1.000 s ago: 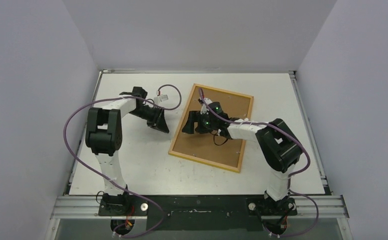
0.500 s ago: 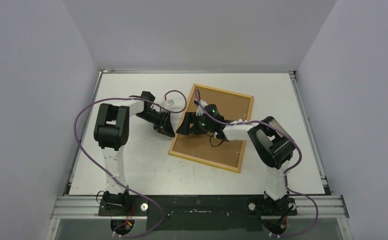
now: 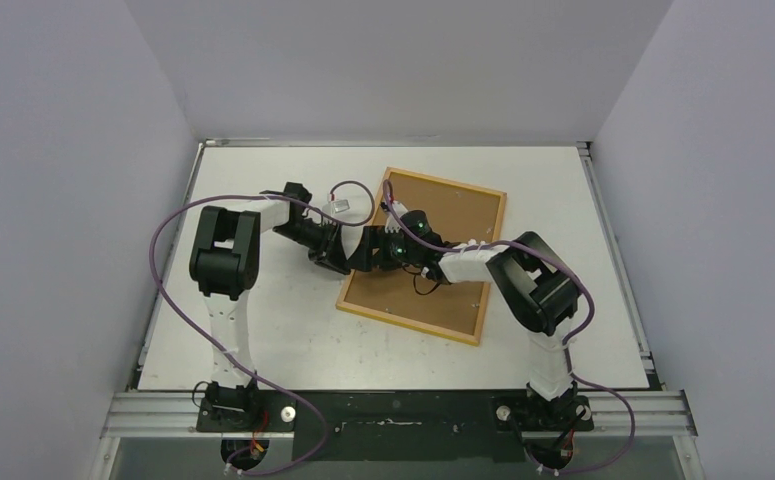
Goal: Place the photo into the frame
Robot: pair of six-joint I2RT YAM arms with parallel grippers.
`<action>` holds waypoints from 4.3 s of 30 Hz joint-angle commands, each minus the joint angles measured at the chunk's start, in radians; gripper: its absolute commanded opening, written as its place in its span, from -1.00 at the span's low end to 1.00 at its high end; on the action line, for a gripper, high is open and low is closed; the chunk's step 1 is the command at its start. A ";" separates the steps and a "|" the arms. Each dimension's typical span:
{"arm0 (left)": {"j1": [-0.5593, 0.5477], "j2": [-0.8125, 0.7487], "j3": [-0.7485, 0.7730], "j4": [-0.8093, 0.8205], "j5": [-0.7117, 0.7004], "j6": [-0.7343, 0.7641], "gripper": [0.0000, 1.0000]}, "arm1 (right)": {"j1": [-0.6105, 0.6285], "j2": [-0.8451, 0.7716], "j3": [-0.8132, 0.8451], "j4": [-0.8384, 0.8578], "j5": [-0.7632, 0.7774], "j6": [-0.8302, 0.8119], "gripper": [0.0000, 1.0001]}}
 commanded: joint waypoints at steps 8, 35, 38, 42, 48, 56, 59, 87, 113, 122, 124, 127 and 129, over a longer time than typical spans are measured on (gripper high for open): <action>-0.011 0.009 0.029 0.029 -0.031 0.008 -0.67 | 0.032 0.006 0.010 0.059 -0.027 0.031 0.54; -0.014 -0.001 0.019 0.029 -0.037 0.009 -0.69 | 0.043 -0.025 0.014 0.064 -0.022 0.014 0.52; -0.013 -0.005 0.022 0.024 -0.036 0.007 -0.70 | 0.021 -0.082 -0.036 0.052 -0.006 0.003 0.52; -0.014 -0.003 0.026 0.026 -0.036 0.007 -0.70 | 0.002 -0.113 -0.084 0.053 0.011 0.000 0.52; -0.014 -0.001 0.022 0.024 -0.039 0.004 -0.70 | 0.006 -0.076 -0.097 0.093 0.012 0.023 0.52; -0.015 -0.003 0.022 0.029 -0.036 -0.003 -0.71 | 0.022 -0.031 -0.074 0.128 0.024 0.043 0.52; -0.016 -0.003 0.022 0.029 -0.034 -0.003 -0.72 | 0.025 -0.020 -0.068 0.129 0.040 0.039 0.51; -0.017 -0.011 0.008 0.026 -0.021 0.002 -0.73 | 0.056 0.044 -0.004 0.139 0.077 0.032 0.49; -0.019 -0.029 0.011 0.018 -0.013 -0.005 -0.74 | 0.095 -0.205 -0.174 0.126 0.251 -0.052 0.48; -0.019 -0.029 0.007 0.021 -0.009 -0.007 -0.74 | 0.105 -0.087 -0.142 0.157 0.254 -0.034 0.46; -0.019 -0.031 0.005 0.021 -0.007 -0.008 -0.74 | 0.105 -0.069 -0.128 0.152 0.258 -0.039 0.46; -0.018 -0.032 0.003 0.021 -0.004 -0.008 -0.74 | 0.105 -0.042 -0.108 0.148 0.261 -0.045 0.46; -0.018 -0.033 0.002 0.021 -0.004 -0.008 -0.74 | 0.105 -0.027 -0.103 0.158 0.259 -0.039 0.46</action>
